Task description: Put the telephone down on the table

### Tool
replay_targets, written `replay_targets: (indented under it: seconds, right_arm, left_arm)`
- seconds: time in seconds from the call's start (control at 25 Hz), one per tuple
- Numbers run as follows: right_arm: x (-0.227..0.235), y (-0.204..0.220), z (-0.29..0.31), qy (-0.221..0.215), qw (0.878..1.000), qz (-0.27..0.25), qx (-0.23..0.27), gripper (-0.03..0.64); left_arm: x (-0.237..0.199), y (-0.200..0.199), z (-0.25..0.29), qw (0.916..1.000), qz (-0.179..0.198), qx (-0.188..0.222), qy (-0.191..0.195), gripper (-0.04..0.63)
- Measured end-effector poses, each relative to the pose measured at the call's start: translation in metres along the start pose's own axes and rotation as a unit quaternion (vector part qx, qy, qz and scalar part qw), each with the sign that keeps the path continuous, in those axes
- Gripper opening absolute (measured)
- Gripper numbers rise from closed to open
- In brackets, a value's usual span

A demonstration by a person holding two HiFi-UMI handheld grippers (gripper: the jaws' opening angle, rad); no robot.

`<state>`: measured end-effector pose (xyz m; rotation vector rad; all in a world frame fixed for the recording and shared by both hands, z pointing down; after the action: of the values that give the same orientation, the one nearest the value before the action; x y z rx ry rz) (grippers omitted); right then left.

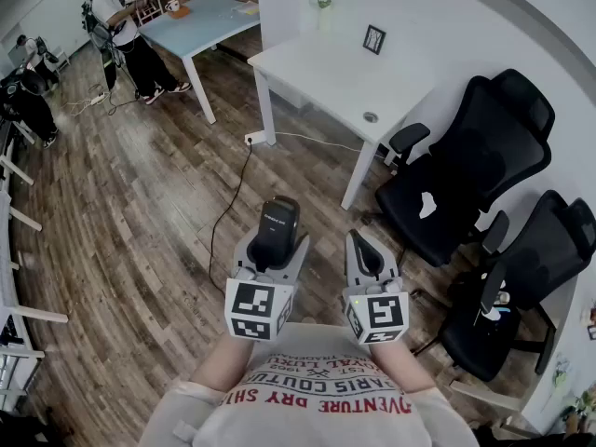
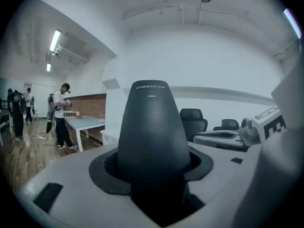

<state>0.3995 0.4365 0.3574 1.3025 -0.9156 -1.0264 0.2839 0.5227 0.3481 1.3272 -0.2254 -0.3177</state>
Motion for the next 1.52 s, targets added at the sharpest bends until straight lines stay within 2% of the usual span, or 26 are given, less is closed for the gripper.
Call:
replay_targets:
  seconds: [0.36, 0.8, 1.04, 1.12, 1.24, 1.4, 1.52]
  right_arm:
    - [0.014, 0.011, 0.005, 0.000, 1.000, 0.007, -0.008, 0.025]
    - [0.045, 0.027, 0.031, 0.004, 0.999, 0.038, -0.014, 0.025]
    - [0.060, 0.031, 0.081, -0.002, 0.999, 0.035, -0.026, 0.025]
    - [0.066, 0.028, 0.101, 0.006, 0.999, 0.015, -0.029, 0.025]
    - [0.069, 0.020, 0.132, 0.015, 0.999, -0.024, -0.030, 0.025]
    - [0.077, 0.014, 0.185, 0.033, 0.998, -0.046, -0.026, 0.025]
    - [0.086, 0.013, 0.231, 0.047, 0.996, -0.055, -0.045, 0.025]
  left_arm:
    - [0.001, 0.005, 0.016, 0.9999, 0.002, -0.014, -0.004, 0.282]
    - [-0.008, 0.015, 0.053, 0.9989, -0.015, -0.045, -0.003, 0.282]
    - [-0.046, 0.012, 0.099, 0.9978, -0.037, -0.055, -0.007, 0.282]
    - [-0.059, 0.009, 0.117, 0.9974, -0.041, -0.058, -0.002, 0.282]
    - [-0.082, 0.001, 0.148, 0.9972, -0.043, -0.061, 0.010, 0.282]
    - [-0.116, -0.012, 0.198, 0.9962, -0.044, -0.067, 0.034, 0.282]
    - [-0.143, -0.022, 0.238, 0.9947, -0.038, -0.076, 0.057, 0.282]
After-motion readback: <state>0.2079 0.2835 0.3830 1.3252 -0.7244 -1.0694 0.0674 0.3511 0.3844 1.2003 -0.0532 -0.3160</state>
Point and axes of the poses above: the fingertips, and each gripper's own axes: z forward along the fingers, x to its right, y out of its underside, the point moved 4 cm from there along -z, backward along the fingers, and after that the axes turned 8 degrees about -y, right-handed, at the moved point
